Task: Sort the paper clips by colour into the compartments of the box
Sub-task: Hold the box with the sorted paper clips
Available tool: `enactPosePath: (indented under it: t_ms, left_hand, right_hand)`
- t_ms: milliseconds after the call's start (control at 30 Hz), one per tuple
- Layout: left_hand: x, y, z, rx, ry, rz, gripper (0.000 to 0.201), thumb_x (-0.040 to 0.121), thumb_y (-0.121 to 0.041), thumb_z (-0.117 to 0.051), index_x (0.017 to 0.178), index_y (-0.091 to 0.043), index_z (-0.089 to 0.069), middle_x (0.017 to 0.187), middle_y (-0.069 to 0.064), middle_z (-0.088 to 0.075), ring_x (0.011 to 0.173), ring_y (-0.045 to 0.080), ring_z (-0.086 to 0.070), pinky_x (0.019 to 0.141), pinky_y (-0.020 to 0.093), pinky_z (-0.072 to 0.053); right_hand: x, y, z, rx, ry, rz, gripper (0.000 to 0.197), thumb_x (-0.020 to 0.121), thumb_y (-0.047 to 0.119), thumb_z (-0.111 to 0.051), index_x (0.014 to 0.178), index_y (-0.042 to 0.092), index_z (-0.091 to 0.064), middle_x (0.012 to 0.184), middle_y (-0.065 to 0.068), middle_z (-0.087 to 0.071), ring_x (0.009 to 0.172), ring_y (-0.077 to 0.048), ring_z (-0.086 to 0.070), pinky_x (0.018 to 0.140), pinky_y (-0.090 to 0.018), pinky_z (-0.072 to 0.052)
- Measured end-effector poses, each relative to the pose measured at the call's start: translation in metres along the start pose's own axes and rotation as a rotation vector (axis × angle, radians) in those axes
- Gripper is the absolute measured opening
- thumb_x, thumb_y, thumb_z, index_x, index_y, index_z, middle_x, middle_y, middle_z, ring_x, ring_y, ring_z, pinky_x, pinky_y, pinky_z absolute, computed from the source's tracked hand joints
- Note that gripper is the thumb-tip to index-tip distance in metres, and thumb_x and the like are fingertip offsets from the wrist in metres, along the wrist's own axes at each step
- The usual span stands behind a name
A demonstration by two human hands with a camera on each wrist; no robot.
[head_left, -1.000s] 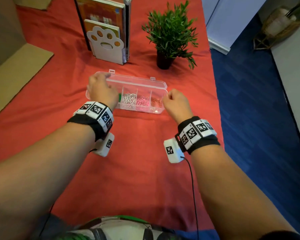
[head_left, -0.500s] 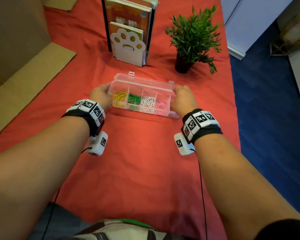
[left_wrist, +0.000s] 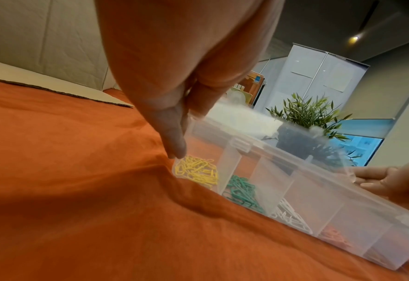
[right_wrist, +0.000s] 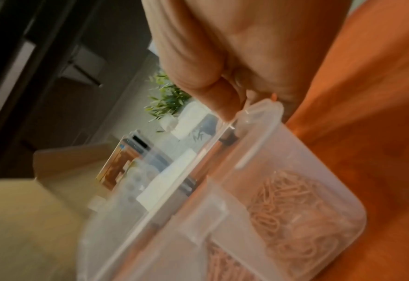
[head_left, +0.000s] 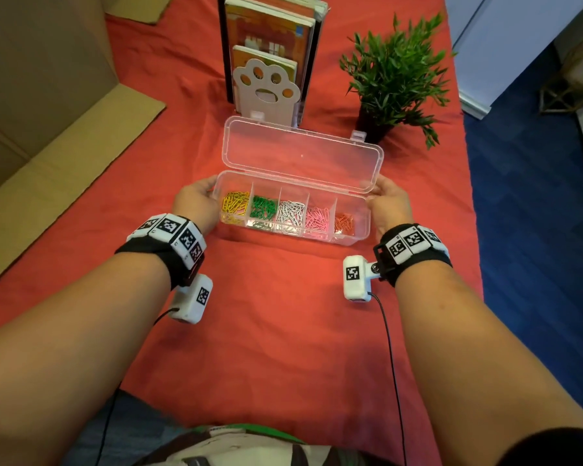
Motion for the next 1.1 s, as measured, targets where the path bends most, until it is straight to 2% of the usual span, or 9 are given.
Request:
enactPosePath:
  t_ms: [133, 200, 300, 400, 500, 600, 833, 967, 1100]
  left_hand:
    - [0.001, -0.004, 0.002, -0.082, 0.068, 0.065, 0.036, 0.090, -0.021, -0.047, 0.125, -0.021, -0.055, 0.121, 0.022, -0.062, 0.105, 0.039, -0.062, 0.087, 0.046, -0.052]
    - [0.002, -0.003, 0.004, -0.197, 0.094, 0.144, 0.039, 0.090, -0.009, -0.040, 0.126, -0.017, -0.053, 0.119, 0.019, -0.060, 0.088, 0.030, -0.063, 0.076, 0.035, -0.050]
    - [-0.002, -0.007, 0.008, -0.355, 0.033, 0.245, 0.030, 0.090, -0.022, -0.032, 0.113, -0.024, -0.051, 0.093, 0.006, -0.061, 0.070, 0.023, -0.057, 0.078, 0.037, -0.045]
    - [-0.003, -0.013, 0.011, -0.331, 0.059, 0.242, 0.043, 0.091, -0.046, -0.035, 0.122, -0.019, -0.049, 0.092, 0.006, -0.060, 0.084, 0.028, -0.056, 0.083, 0.041, -0.044]
    - [-0.004, -0.015, 0.013, -0.055, 0.082, 0.110, 0.045, 0.080, -0.030, -0.066, 0.123, -0.019, -0.055, 0.102, 0.009, -0.065, 0.083, 0.026, -0.061, 0.059, 0.028, -0.052]
    - [-0.004, -0.008, 0.011, 0.141, 0.105, 0.012, 0.059, 0.073, -0.016, -0.074, 0.127, -0.020, -0.053, 0.110, 0.008, -0.069, 0.093, 0.026, -0.067, 0.077, 0.034, -0.057]
    - [-0.011, -0.015, 0.013, 0.232, 0.071, -0.079, 0.057, 0.074, -0.014, -0.073, 0.128, -0.016, -0.053, 0.110, 0.011, -0.069, 0.095, 0.024, -0.066, 0.083, 0.030, -0.051]
    - [-0.011, -0.017, 0.013, 0.304, 0.060, -0.090, 0.060, 0.075, -0.016, -0.073, 0.130, -0.017, -0.051, 0.114, 0.009, -0.068, 0.098, 0.023, -0.065, 0.085, 0.032, -0.052]
    - [-0.010, -0.017, 0.013, 0.343, 0.053, -0.097, 0.059, 0.074, -0.019, -0.073, 0.129, -0.018, -0.051, 0.116, 0.008, -0.067, 0.100, 0.024, -0.065, 0.088, 0.035, -0.053]
  right_hand:
    - [-0.003, 0.001, 0.015, -0.263, -0.055, 0.128, 0.049, 0.085, -0.012, -0.036, 0.119, 0.012, -0.063, 0.110, -0.003, -0.064, 0.104, -0.015, -0.059, 0.091, -0.017, -0.044]
    - [-0.005, -0.004, 0.029, -0.351, -0.074, 0.159, 0.046, 0.086, -0.008, -0.040, 0.108, 0.019, -0.069, 0.120, -0.006, -0.063, 0.114, -0.019, -0.056, 0.100, -0.020, -0.038]
    - [-0.017, -0.008, 0.043, -0.219, -0.123, 0.151, 0.046, 0.082, -0.009, -0.040, 0.088, 0.023, -0.072, 0.119, 0.000, -0.062, 0.112, -0.013, -0.056, 0.101, -0.022, -0.040]
    - [-0.034, -0.004, 0.040, -0.260, -0.036, 0.218, 0.037, 0.092, 0.002, -0.042, 0.117, 0.018, -0.064, 0.130, -0.003, -0.058, 0.110, -0.010, -0.053, 0.091, -0.009, -0.039]
    - [-0.044, -0.010, 0.019, -0.878, 0.331, 0.257, 0.059, 0.095, 0.032, -0.044, 0.148, 0.030, -0.019, 0.158, 0.001, -0.015, 0.145, -0.017, -0.016, 0.117, -0.038, -0.017]
    - [-0.056, -0.026, 0.007, -1.313, 0.434, 0.179, 0.069, 0.094, 0.048, -0.038, 0.147, 0.039, 0.004, 0.157, 0.005, 0.024, 0.147, -0.022, 0.011, 0.113, -0.061, -0.001]
    - [-0.074, -0.037, -0.003, -1.446, 0.178, 0.338, 0.055, 0.099, 0.040, -0.023, 0.147, 0.038, 0.004, 0.159, 0.001, 0.016, 0.147, -0.029, 0.007, 0.110, -0.068, 0.003]
    - [-0.076, -0.027, -0.017, -1.550, 0.178, 0.311, 0.064, 0.097, 0.047, -0.027, 0.149, 0.028, 0.005, 0.159, 0.000, 0.015, 0.146, -0.030, 0.015, 0.108, -0.069, 0.008]
    - [-0.092, -0.011, -0.074, -1.444, 0.286, 0.459, 0.072, 0.095, 0.053, -0.028, 0.150, 0.018, 0.003, 0.159, -0.001, 0.015, 0.147, -0.025, 0.013, 0.111, -0.063, 0.009]
Point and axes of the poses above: each hand's wrist, its own x-axis towards the middle knuckle, its own z-axis out of the back of the hand, y = z × x, the point moved 2 cm from there along x, towards the middle knuckle
